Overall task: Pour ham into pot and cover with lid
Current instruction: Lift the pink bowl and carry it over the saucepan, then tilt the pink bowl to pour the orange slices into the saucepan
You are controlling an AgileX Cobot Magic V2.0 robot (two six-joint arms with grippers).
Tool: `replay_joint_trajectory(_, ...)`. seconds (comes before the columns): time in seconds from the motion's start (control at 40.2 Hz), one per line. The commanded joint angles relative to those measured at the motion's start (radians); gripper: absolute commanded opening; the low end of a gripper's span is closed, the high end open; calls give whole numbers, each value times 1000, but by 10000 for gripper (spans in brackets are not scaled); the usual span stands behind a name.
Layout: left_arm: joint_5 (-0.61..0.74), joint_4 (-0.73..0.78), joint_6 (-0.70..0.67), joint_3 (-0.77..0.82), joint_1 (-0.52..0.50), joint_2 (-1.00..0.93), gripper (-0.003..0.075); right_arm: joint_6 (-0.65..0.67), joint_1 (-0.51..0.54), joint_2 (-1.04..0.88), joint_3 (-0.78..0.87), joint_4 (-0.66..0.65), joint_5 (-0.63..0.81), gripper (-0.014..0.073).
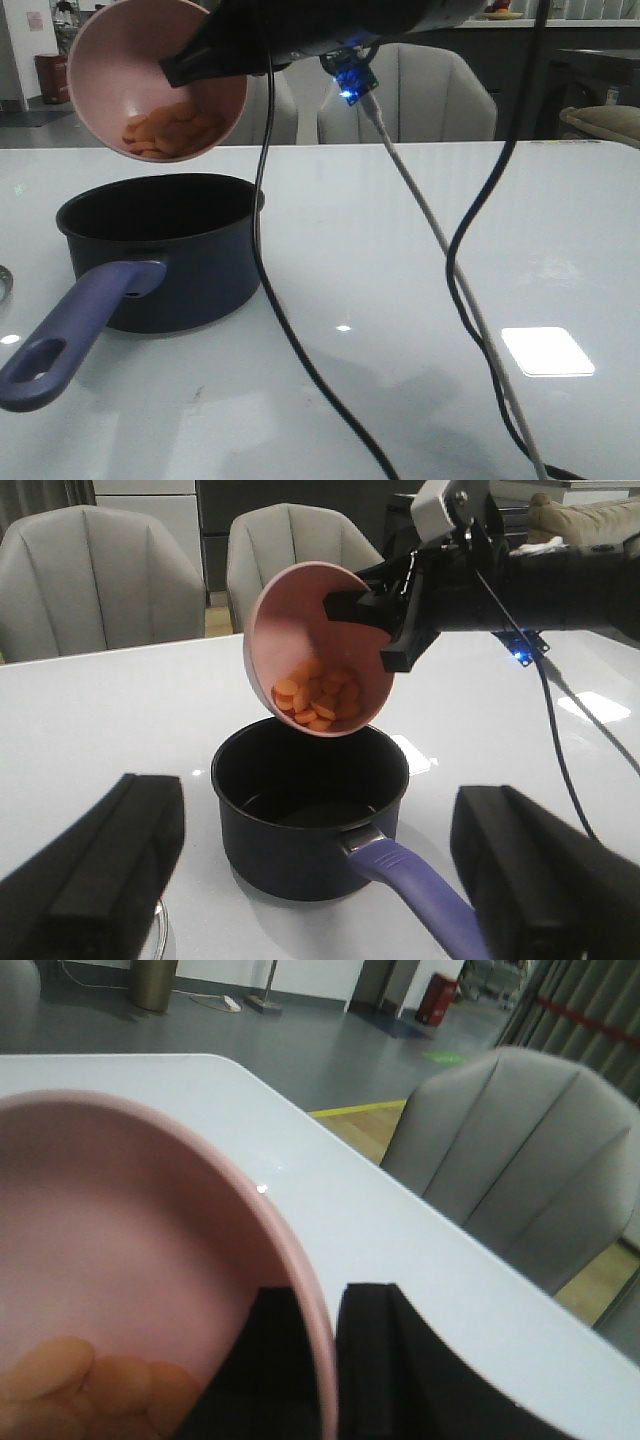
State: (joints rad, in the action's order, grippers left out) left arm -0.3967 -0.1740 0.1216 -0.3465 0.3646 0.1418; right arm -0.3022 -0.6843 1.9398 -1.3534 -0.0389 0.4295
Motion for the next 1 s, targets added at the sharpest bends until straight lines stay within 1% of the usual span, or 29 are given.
replay_joint_trajectory(0.0,75,-13,0,-29,7,10,582,-182,-25,-62,0,46,172,136)
replay_joint_trajectory(0.05,75,-13,0,-29,7,10,582,-268,-38,-61,8,78,191,136)
replay_joint_trajectory(0.149,75,-13,0,-29,7,10,583,-432,-67,-48,13,185,226,136)
replay_joint_trajectory(0.199,75,-13,0,-29,7,10,582,-536,-81,-40,13,246,262,136)
replay_joint_trajectory(0.274,75,-13,0,-29,7,10,582,-643,-107,-25,13,338,332,136)
replay_joint_trajectory(0.324,75,-13,0,-29,7,10,582,-720,-125,-12,13,376,374,136)
replay_joint_trajectory(0.423,75,-13,0,-29,7,10,582,-890,-152,25,13,417,482,136)
replay_joint_trajectory(0.548,75,-13,0,-29,7,10,582,-1075,-174,81,13,410,641,136)
replay_joint_trajectory(0.648,75,-13,0,-29,7,10,582,-1194,-179,132,13,399,756,136)
replay_joint_trajectory(0.747,75,-13,0,-29,7,10,583,-1272,-179,169,13,374,855,136)
replay_joint_trajectory(0.797,75,-13,0,-29,7,10,583,-1284,-179,176,13,371,857,136)
replay_joint_trajectory(0.922,75,-13,0,-29,7,10,582,-1267,-179,179,13,377,856,136)
replay_joint_trajectory(0.971,75,-13,0,-29,7,10,582,-1198,-179,175,13,390,857,136)
